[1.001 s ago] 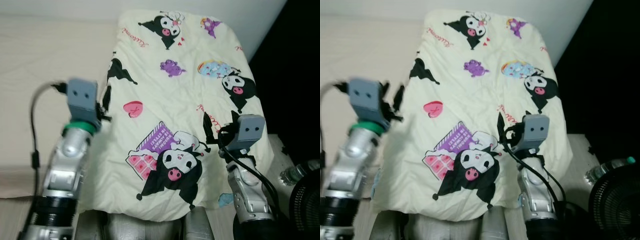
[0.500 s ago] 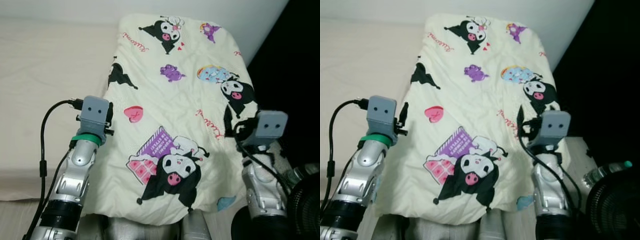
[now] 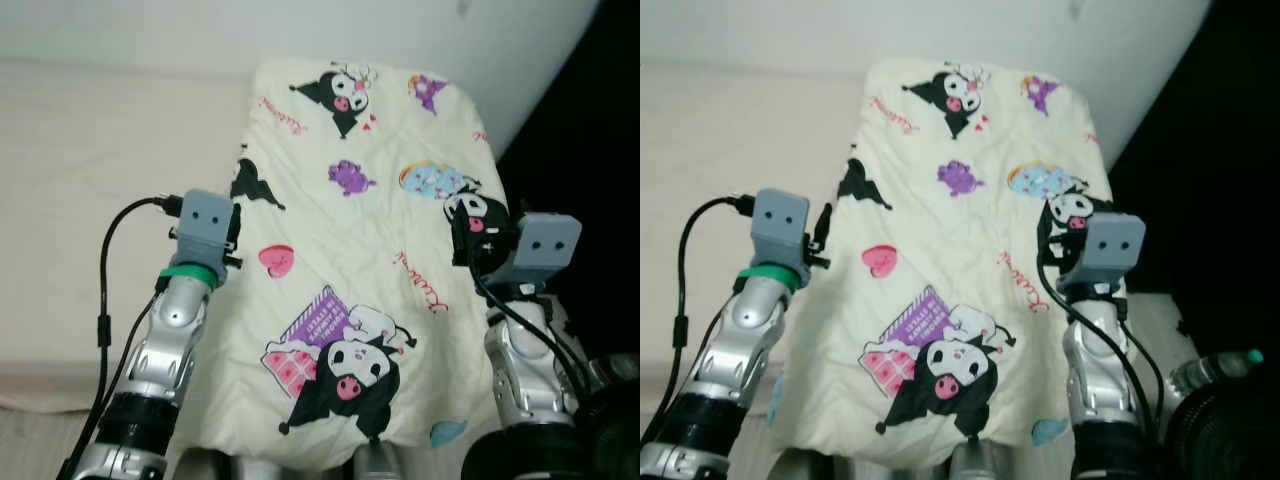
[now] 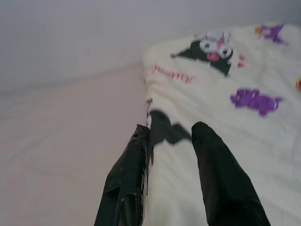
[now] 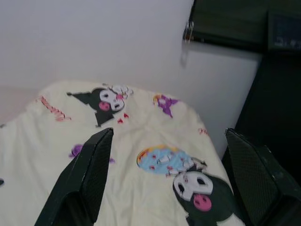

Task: Clean up the room

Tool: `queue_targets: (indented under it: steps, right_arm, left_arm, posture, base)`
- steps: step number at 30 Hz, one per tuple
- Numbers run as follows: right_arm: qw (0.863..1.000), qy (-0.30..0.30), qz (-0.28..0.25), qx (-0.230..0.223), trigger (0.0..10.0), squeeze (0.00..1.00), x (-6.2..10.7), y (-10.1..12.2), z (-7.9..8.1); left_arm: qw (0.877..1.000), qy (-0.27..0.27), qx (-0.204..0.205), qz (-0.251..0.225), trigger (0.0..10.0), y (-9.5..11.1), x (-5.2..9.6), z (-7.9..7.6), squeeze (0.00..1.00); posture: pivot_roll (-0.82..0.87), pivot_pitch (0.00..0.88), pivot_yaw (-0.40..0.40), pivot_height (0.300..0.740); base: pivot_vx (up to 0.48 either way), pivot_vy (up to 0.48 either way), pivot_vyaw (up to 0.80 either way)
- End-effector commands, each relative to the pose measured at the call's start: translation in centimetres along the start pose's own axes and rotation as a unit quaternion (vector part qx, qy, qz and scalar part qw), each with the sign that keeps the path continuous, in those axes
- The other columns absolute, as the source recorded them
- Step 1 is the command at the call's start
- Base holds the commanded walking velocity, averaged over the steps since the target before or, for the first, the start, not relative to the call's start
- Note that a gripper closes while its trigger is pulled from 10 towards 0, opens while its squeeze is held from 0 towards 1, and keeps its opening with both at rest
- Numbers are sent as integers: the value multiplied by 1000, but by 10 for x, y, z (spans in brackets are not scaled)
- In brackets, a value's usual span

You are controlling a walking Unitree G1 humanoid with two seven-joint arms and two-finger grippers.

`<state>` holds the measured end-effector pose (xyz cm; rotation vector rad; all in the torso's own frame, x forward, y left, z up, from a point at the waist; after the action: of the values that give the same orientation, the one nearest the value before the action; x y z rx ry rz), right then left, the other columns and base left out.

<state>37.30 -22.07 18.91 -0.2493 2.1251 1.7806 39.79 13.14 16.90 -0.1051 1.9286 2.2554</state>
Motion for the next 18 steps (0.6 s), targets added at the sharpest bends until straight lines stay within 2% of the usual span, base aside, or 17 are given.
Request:
queue_targets:
  steps: [1,6,10,18]
  right_arm:
    - [1000,-7,9,1,10000,0,2,-6,-5]
    - [1000,-11,11,2,10000,0,3,-7,-5]
    - [1000,-14,16,0,10000,0,7,-11,-3]
    - [1000,-14,23,-6,10000,0,11,-16,5]
  left_arm:
    - [1000,-6,-5,7,10000,-5,0,-4,0]
    - [999,-22,19,12,10000,-1,-6,-14,0]
    - [999,-45,19,10,10000,3,-8,-24,0]
    - [998,-66,-2,15,10000,1,-6,-29,0]
  posture:
    - [-71,6,-24,682]
    - [-82,11,-15,702]
    - [-78,17,-3,717]
    - [-84,34,34,732]
  base:
    - [0,0,0]
    - [0,0,0]
    - [0,0,0]
    - [0,0,0]
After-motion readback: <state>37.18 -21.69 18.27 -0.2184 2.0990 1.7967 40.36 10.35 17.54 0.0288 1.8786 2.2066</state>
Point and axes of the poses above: a point about 5 cm out from each wrist's last joint towards the gripper, its own x axis pointing back from the gripper into the wrist, its own y axis along the axis of the wrist's last joint, z = x × y, the point moved 6 cm from there along -x, pointing out of the wrist towards the gripper, and after that the axes turned 3 degrees about x, right-handed, at the moved point
